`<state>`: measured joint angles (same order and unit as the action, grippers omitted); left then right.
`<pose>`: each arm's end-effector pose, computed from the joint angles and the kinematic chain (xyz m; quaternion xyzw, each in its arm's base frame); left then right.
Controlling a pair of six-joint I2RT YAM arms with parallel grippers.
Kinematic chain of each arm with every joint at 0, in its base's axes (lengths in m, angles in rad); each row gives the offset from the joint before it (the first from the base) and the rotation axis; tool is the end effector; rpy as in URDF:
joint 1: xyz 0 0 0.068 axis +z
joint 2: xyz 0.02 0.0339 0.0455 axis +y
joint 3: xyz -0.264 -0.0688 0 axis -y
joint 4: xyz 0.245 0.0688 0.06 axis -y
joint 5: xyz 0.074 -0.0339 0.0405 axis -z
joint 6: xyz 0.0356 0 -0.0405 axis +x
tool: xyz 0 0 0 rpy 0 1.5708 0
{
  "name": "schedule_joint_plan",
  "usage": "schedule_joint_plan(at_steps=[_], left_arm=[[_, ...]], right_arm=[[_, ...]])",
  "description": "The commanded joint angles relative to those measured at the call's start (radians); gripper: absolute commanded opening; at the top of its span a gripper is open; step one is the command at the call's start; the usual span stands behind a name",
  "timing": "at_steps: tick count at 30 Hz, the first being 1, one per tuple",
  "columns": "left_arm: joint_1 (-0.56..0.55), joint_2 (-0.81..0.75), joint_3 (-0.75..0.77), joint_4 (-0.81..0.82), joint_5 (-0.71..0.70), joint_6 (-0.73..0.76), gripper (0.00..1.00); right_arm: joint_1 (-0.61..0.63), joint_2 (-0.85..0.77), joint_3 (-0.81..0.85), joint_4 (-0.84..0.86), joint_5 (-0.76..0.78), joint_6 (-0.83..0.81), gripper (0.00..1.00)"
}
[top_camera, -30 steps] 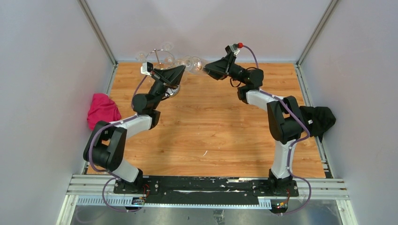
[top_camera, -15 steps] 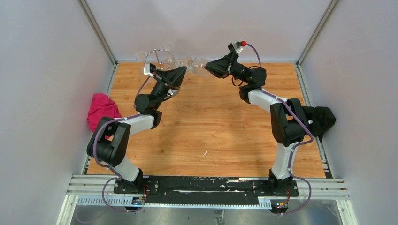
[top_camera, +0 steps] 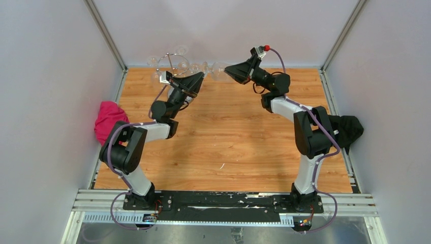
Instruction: Take the wine glass off the wine glass rack
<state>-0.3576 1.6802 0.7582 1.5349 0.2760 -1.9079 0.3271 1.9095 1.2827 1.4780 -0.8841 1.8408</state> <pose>0.3087 -0.1257 0.2792 -0.2322 0.4115 -0.8229 0.3155 0.3747 0.1562 0.3400 -0.0726 0.5063 0.8182 0.2627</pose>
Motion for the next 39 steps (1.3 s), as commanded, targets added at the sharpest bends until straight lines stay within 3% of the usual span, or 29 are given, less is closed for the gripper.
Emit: schedule_joint_plan(at_steps=[1,2,3,13,28,34,39], left_arm=[[-0.029,0.044,0.005,0.022,0.053,0.109,0.00],[-0.029,0.042,0.009,0.022,0.056,0.111,0.00],[-0.029,0.040,0.012,0.022,0.060,0.113,0.00],[-0.029,0.057,0.028,0.021,0.082,0.115,0.00],[-0.027,0.068,0.068,0.021,0.111,0.116,0.39],[-0.015,0.055,0.084,0.019,0.120,0.129,0.47],[0.029,0.031,0.057,0.019,0.127,0.129,0.47]], right_arm=[[0.044,-0.072,0.004,0.119,-0.022,0.026,0.14],[0.045,-0.069,-0.001,0.119,-0.024,0.026,0.04],[0.044,-0.066,-0.005,0.119,-0.025,0.026,0.00],[0.044,-0.088,-0.024,0.119,-0.007,0.033,0.00],[0.044,-0.135,-0.033,0.119,0.014,0.039,0.00],[0.041,-0.171,-0.063,0.119,0.010,0.032,0.00],[0.027,-0.209,-0.089,0.118,-0.004,0.027,0.00]])
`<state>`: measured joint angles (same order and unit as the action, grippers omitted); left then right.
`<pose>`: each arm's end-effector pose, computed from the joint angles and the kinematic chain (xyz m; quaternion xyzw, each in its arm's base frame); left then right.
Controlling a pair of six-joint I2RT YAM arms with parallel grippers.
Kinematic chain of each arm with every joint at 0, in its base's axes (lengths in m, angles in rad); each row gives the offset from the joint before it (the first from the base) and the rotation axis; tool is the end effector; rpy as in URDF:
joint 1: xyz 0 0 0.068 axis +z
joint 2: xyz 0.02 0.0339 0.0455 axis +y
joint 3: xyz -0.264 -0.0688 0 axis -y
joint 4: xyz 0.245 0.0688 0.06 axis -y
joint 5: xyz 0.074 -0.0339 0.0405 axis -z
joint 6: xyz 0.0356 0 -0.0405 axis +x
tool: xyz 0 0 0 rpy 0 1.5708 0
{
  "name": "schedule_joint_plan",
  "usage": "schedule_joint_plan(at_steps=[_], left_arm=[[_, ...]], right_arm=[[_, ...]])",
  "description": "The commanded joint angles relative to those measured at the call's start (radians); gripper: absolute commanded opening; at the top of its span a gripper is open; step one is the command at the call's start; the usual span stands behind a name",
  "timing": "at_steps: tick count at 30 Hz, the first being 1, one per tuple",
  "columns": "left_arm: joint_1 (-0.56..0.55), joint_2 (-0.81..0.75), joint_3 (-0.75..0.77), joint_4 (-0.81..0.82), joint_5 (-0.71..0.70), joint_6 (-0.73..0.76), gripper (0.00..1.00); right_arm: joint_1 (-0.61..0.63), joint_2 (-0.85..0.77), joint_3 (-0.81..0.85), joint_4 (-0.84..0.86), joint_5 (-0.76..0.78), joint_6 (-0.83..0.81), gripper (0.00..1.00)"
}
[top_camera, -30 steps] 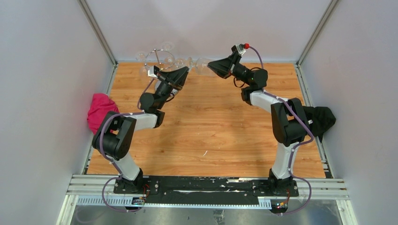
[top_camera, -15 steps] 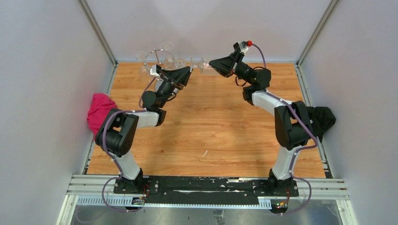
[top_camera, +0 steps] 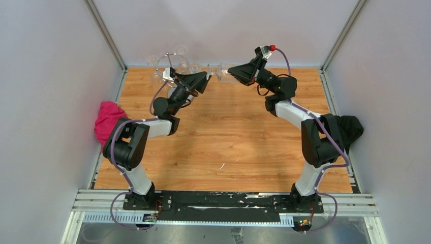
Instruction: Take the wine glass off the wine glass rack
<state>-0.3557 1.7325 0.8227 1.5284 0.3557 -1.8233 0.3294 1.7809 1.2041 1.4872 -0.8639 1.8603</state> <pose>0.3217 -0.1327 0.2798 -0.1853 0.4403 -0.8129 0.3331 0.3439 0.1462 0.3651 -0.0816 0.4867 0.8258 0.2730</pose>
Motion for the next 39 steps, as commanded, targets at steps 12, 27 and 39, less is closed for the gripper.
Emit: schedule_joint_plan(at_steps=[12,27,39], left_arm=[[0.054,-0.439,0.184,-1.134,0.004,0.759,0.52],[0.026,-0.605,0.461,-1.906,-0.434,1.194,0.59],[-0.023,-0.611,0.553,-2.072,-0.621,1.316,0.69]], right_arm=[[-0.046,-0.216,-0.028,-0.263,-0.173,-0.238,0.00],[-0.052,-0.322,0.343,-1.789,0.054,-1.349,0.00],[-0.065,-0.116,0.550,-2.232,0.426,-1.631,0.00]])
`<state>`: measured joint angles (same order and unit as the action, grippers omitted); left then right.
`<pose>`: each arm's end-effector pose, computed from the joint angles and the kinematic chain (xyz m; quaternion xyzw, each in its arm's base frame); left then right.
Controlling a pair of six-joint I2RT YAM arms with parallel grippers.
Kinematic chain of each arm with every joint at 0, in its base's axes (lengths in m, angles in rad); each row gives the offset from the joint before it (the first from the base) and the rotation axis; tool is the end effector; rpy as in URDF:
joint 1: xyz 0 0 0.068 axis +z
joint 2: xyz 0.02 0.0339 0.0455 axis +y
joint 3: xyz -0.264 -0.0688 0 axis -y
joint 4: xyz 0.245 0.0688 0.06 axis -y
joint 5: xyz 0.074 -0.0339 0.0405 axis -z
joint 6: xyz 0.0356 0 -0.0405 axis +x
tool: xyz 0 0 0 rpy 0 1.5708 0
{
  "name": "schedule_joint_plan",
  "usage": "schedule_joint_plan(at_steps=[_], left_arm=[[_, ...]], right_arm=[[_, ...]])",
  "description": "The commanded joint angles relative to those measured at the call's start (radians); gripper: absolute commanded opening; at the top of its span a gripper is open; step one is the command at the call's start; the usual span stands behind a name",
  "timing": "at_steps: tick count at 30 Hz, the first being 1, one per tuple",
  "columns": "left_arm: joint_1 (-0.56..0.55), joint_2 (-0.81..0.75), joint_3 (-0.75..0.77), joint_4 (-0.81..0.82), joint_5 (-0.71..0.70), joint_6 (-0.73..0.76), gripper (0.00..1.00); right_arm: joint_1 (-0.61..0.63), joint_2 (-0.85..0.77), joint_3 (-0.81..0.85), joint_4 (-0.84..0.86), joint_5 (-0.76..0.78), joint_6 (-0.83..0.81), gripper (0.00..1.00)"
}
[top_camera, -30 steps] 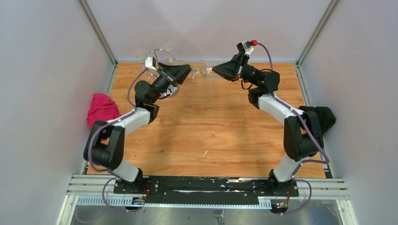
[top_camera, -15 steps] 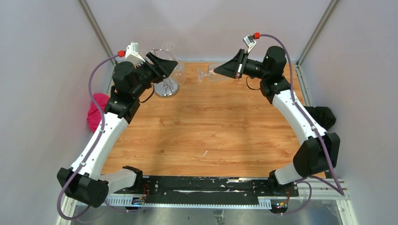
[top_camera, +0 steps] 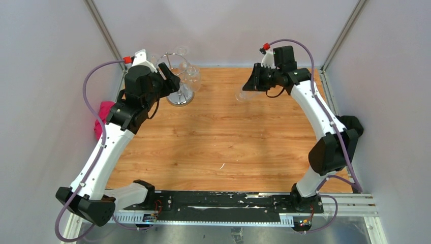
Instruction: Take the wine glass off the wine glass rack
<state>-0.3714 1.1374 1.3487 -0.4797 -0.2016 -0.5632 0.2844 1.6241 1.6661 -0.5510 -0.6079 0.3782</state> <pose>0.2272 -0.0809 0.4343 -0.1365 0.7818 -0.2002 0.5745 0.3460 0.1223 0.3971 -0.1128 0.8290 0.4012 0.3729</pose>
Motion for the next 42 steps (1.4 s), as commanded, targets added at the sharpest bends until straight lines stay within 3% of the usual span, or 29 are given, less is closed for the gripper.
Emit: schedule_joint_plan(at_steps=[1,15,19,34,42], left_arm=[[-0.008,-0.016,0.030,-0.069,-0.062,0.058,0.70],[-0.011,0.015,0.034,-0.064,-0.048,0.115,0.84],[-0.011,0.017,0.027,-0.044,-0.032,0.132,0.97],[-0.011,0.013,-0.015,0.008,-0.012,0.113,1.00],[-0.011,0.019,-0.022,0.017,-0.010,0.105,1.00]], right_arm=[[-0.023,0.056,0.106,-0.218,0.202,-0.165,0.00],[-0.070,0.273,0.305,-0.398,0.574,-0.299,0.00],[-0.089,0.354,0.348,-0.426,0.713,-0.325,0.00],[-0.193,0.508,0.397,-0.391,0.684,-0.352,0.00],[-0.224,0.527,0.370,-0.352,0.579,-0.328,0.00]])
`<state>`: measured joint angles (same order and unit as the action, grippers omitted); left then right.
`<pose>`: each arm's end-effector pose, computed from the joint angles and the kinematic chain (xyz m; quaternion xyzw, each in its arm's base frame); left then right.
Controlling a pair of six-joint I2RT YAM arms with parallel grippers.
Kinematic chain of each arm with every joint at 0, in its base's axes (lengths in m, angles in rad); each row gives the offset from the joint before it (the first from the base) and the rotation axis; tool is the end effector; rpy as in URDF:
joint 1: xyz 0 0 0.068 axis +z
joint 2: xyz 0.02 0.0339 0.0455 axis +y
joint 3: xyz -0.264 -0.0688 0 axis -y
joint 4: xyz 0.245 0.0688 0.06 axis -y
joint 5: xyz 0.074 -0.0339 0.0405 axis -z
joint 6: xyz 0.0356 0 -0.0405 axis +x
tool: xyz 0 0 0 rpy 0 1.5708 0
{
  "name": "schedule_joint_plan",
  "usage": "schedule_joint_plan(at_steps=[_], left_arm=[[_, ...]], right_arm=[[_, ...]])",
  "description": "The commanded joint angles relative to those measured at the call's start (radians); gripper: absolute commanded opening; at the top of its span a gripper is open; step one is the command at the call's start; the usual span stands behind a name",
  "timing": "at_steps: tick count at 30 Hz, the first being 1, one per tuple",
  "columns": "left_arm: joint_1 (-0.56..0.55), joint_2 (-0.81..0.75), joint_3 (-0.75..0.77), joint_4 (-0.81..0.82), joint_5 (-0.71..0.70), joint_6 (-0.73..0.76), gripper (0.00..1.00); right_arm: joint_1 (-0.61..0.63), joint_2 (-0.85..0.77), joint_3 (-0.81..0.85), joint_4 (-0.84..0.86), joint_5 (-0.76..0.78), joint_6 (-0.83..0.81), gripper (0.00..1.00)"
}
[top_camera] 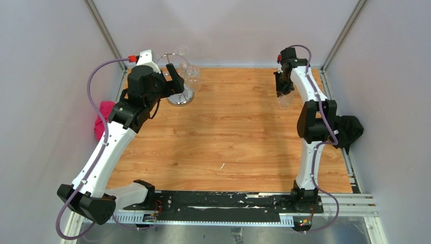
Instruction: Take the wine glass off the wine glass rack
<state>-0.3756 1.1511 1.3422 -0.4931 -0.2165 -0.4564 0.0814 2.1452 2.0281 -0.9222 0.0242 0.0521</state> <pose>0.2311 -0.0829 0.4277 -0.0963 0.7975 -0.1585 0.5741 0.4678 0.0373 0.2716 -0.0110 0.9648 0.0059 0.2628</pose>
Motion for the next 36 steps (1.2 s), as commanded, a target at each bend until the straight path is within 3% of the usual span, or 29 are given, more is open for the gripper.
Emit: schedule_joint_plan(at_steps=[1,24,36], left_arm=[[-0.006,0.004,-0.017,0.031,0.005,-0.003,1.00],[-0.006,0.021,-0.022,0.040,0.021,-0.005,1.00],[-0.006,0.022,-0.020,0.035,0.020,-0.005,1.00]], right_arm=[[-0.022,0.005,0.000,0.028,-0.059,-0.001,0.00],[-0.032,0.021,-0.077,0.063,-0.103,0.033,0.00],[-0.030,-0.028,-0.058,0.008,-0.069,0.047,0.34]])
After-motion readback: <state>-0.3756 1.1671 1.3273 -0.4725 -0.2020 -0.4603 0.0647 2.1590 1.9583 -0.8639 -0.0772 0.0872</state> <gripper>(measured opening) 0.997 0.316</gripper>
